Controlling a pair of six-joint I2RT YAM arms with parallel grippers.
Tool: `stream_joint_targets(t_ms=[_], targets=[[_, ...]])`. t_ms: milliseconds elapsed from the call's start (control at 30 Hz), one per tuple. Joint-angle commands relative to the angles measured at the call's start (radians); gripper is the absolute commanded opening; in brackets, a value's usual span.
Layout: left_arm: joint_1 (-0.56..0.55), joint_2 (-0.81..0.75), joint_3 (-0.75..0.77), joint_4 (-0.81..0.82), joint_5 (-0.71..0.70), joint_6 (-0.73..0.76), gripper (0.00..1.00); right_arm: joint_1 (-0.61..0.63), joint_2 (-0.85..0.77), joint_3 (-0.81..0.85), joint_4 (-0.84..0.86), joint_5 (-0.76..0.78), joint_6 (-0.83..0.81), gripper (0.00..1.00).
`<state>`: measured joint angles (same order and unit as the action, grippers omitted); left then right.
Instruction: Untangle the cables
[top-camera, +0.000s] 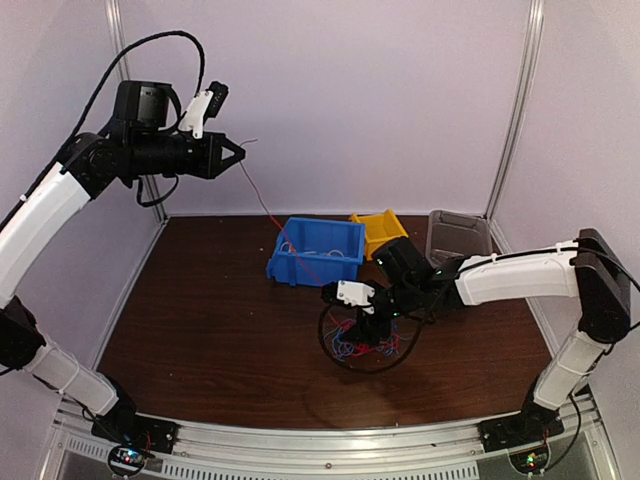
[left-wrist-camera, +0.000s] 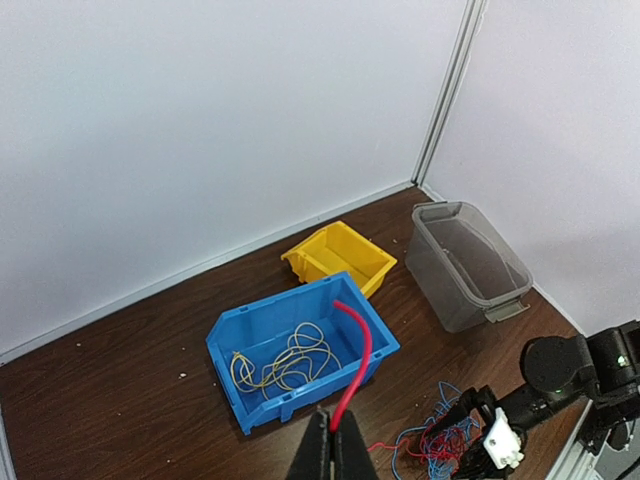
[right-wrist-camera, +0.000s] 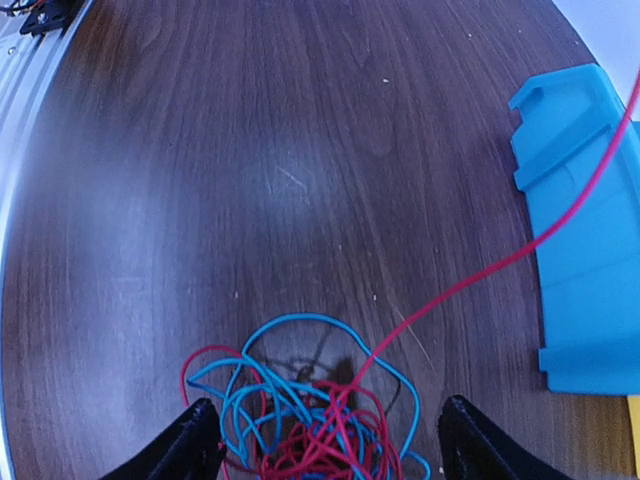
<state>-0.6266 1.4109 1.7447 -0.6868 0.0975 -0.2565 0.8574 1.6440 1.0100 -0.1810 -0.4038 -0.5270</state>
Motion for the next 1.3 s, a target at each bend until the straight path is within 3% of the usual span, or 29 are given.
stream_joint_targets(t_ms=[0, 233, 300, 433, 633, 800, 967, 1133, 1267], targets=[[0.002, 0.016, 0.046, -0.010, 0.014, 0.020, 0.00, 0.000, 0.129, 0.081, 0.085, -0.073, 0.065, 0.71], [0.002, 0.017, 0.143, -0.040, -0.070, 0.052, 0.00, -0.001, 0.171, 0.032, 0.113, -0.112, 0.086, 0.45], [0.003, 0.027, 0.201, -0.071, -0.137, 0.064, 0.00, -0.003, 0.165, 0.007, 0.121, -0.102, 0.084, 0.42], [0.002, 0.055, 0.365, -0.103, -0.262, 0.105, 0.00, -0.018, 0.166, -0.013, 0.103, -0.097, 0.080, 0.42], [0.002, 0.011, 0.528, -0.028, -0.488, 0.150, 0.00, -0.058, 0.190, -0.014, 0.086, -0.132, 0.094, 0.43], [0.002, -0.090, 0.504, 0.160, -0.542, 0.202, 0.00, -0.080, 0.211, -0.003, 0.073, -0.134, 0.104, 0.42], [0.002, -0.129, 0.566, 0.237, -0.600, 0.273, 0.00, -0.108, 0.213, -0.008, 0.073, -0.139, 0.103, 0.42], [0.002, -0.119, 0.520, 0.224, -0.590, 0.270, 0.00, -0.146, 0.177, -0.009, 0.052, -0.174, 0.101, 0.53], [0.002, -0.106, 0.378, 0.180, -0.472, 0.172, 0.00, -0.162, 0.064, -0.002, -0.048, -0.280, 0.022, 0.62]])
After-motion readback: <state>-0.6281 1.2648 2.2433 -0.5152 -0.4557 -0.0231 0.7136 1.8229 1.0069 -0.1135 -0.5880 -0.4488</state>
